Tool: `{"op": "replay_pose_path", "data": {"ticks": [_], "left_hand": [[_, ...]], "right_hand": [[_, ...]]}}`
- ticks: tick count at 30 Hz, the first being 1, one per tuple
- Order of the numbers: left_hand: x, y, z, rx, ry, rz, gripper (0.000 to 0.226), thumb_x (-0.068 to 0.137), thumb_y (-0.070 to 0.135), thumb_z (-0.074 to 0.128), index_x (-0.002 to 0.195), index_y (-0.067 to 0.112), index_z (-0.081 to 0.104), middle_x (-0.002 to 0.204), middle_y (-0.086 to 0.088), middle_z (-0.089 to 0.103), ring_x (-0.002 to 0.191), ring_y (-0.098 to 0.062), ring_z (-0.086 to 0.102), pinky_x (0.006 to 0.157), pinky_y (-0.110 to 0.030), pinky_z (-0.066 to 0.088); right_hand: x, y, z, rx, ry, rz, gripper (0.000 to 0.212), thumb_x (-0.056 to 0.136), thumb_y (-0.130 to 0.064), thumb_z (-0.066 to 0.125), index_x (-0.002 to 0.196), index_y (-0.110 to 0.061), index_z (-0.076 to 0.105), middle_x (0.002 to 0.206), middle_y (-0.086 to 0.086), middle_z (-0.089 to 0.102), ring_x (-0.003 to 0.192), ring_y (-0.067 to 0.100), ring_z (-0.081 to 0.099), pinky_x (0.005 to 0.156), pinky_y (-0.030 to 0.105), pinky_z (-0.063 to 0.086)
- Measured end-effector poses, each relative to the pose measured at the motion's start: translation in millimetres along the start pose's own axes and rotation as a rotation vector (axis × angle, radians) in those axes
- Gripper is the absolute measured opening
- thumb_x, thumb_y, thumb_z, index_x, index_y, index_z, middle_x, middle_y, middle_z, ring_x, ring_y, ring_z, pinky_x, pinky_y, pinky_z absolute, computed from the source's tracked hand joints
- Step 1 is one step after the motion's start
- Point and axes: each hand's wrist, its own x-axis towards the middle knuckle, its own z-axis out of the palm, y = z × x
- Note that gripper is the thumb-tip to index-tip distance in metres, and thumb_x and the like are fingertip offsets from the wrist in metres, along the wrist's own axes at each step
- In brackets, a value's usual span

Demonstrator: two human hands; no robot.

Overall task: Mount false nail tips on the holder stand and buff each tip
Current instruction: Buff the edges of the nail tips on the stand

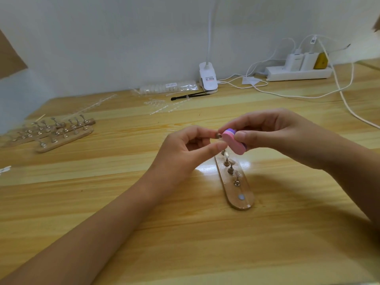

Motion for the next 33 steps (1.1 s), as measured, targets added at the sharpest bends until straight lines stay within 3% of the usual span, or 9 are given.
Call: {"op": "replay_pose_path", "data": {"ticks": [4,8,13,18,21,23,26,30,33], "left_hand": [[-2.2,-2.4,3.6,0.053,-0.057,0.007,0.034,0.073,0.038,0.076,0.101,0.018,0.076,0.072,0.009,0.056,0.069,-0.005,0.052,0.066,-0.018,0.044],[0.6,-0.8,-2.6,-0.036,-0.034,-0.052,0.036,0.073,0.041,0.076,0.103,0.020,0.076,0.094,-0.022,0.066,0.083,-0.015,0.060,0.080,-0.031,0.053],[-1.1,-1.8,0.2,-0.023,-0.095,-0.041,0.032,0.073,0.040,0.076,0.099,0.023,0.077,0.071,0.006,0.055,0.069,-0.007,0.051,0.067,-0.019,0.043],[-0.3,-0.3,-0.2,-0.046,-0.066,-0.079,0.033,0.074,0.040,0.076,0.101,0.021,0.077,0.091,-0.027,0.061,0.080,-0.016,0.055,0.076,-0.028,0.047],[-1.2,-1.3,1.8,-0.018,-0.093,-0.053,0.032,0.077,0.038,0.075,0.101,0.019,0.077,0.078,-0.012,0.054,0.075,-0.016,0.052,0.072,-0.034,0.044],[0.2,-2.8,-0.2,-0.048,-0.062,-0.064,0.031,0.076,0.038,0.075,0.101,0.019,0.077,0.087,-0.015,0.068,0.083,-0.020,0.063,0.079,-0.037,0.052],[2.5,-2.8,-6.3,-0.137,-0.010,-0.071,0.031,0.074,0.038,0.074,0.100,0.020,0.076,0.096,0.002,0.077,0.095,-0.007,0.070,0.082,-0.016,0.052],[2.8,-5.0,-6.2,-0.096,-0.048,-0.069,0.037,0.077,0.039,0.072,0.105,0.015,0.075,0.103,0.001,0.077,0.102,-0.009,0.070,0.090,-0.016,0.051],[3.1,-4.2,-6.6,-0.172,-0.028,-0.087,0.035,0.076,0.037,0.072,0.104,0.016,0.074,0.102,0.006,0.076,0.097,-0.001,0.069,0.083,-0.011,0.048]], "right_hand": [[1.0,4.1,6.4,0.015,0.062,-0.049,0.027,0.090,-0.021,0.061,0.115,-0.020,0.070,0.106,-0.001,0.075,0.099,0.013,0.070,0.081,0.017,0.053],[-0.6,0.3,-1.0,-0.001,-0.021,-0.019,0.027,0.089,-0.026,0.062,0.113,-0.028,0.073,0.109,-0.001,0.074,0.100,0.013,0.069,0.081,0.018,0.052],[0.6,4.3,6.7,0.034,0.043,-0.058,0.028,0.088,-0.022,0.061,0.115,-0.019,0.071,0.107,0.001,0.075,0.101,0.015,0.070,0.083,0.018,0.052],[-1.2,-0.9,0.5,0.020,-0.006,-0.027,0.027,0.088,-0.024,0.062,0.112,-0.024,0.073,0.106,0.000,0.075,0.098,0.014,0.070,0.081,0.019,0.053],[0.4,3.0,6.4,0.035,0.059,-0.046,0.028,0.087,-0.023,0.062,0.113,-0.019,0.071,0.104,0.000,0.075,0.098,0.014,0.070,0.082,0.019,0.053],[1.1,3.3,7.0,0.038,0.065,-0.037,0.028,0.087,-0.024,0.061,0.113,-0.020,0.071,0.105,0.001,0.075,0.098,0.014,0.070,0.082,0.020,0.054],[0.1,1.6,3.6,0.042,0.019,-0.010,0.027,0.087,-0.026,0.062,0.111,-0.024,0.074,0.106,0.000,0.074,0.098,0.014,0.069,0.081,0.022,0.055],[2.9,8.3,11.4,0.092,0.113,-0.031,0.029,0.087,-0.024,0.062,0.114,-0.018,0.071,0.106,0.003,0.074,0.098,0.018,0.070,0.082,0.024,0.056],[3.7,8.4,11.6,0.137,0.085,-0.008,0.028,0.087,-0.025,0.063,0.113,-0.020,0.072,0.108,0.003,0.074,0.099,0.017,0.071,0.079,0.021,0.055]]}}
